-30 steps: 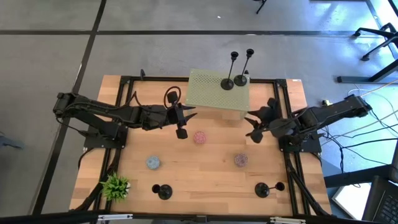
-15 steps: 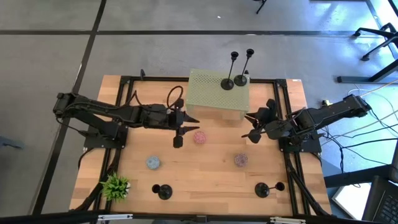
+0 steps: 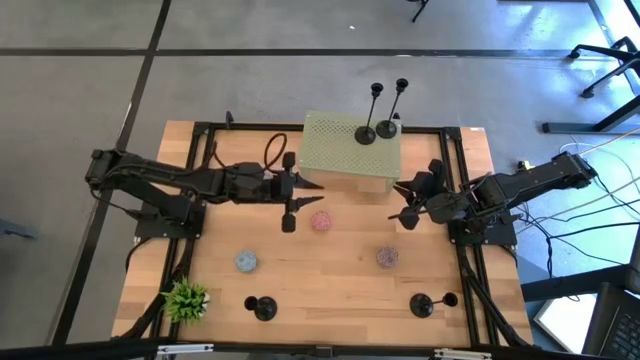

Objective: Pick & Place candle stick holders
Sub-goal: Put the middle black candle holder on the shelf

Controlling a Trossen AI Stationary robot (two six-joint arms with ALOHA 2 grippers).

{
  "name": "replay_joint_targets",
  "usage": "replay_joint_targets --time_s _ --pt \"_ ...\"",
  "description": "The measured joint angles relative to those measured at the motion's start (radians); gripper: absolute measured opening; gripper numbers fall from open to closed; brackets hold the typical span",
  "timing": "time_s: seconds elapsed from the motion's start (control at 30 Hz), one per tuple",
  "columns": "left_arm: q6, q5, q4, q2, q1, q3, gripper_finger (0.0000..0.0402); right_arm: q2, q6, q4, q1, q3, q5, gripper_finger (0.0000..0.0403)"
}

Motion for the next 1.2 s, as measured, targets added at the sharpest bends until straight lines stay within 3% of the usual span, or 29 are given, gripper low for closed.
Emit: replay_joint_targets --time_s 0.3,0.5,0.57,0.93,1.2 --pt "-0.002 0.063 0.044 0.042 0.181 0.0 0.01 0.0 0.002 0.026 -0.021 0.0 0.0 0.0054" --pt "-0.107 0.352 0.15 0.108 0.348 0.001 0.0103 0.0 0.0 0.033 -0.021 0.0 0.0 0.0054" --pt "-0.111 0.406 0.196 0.142 0.389 0.002 0.0111 0.0 -0.006 0.033 -0.021 0.0 0.0 0.0054" --pt "-0.066 0.442 0.133 0.436 0.508 0.297 0.0189 0.0 -0.035 0.056 -0.021 0.0 0.001 0.0055" --pt "-0.076 0.44 0.111 0.628 0.572 0.471 0.0215 0.0 -0.035 0.056 -0.021 0.0 0.001 0.0055"
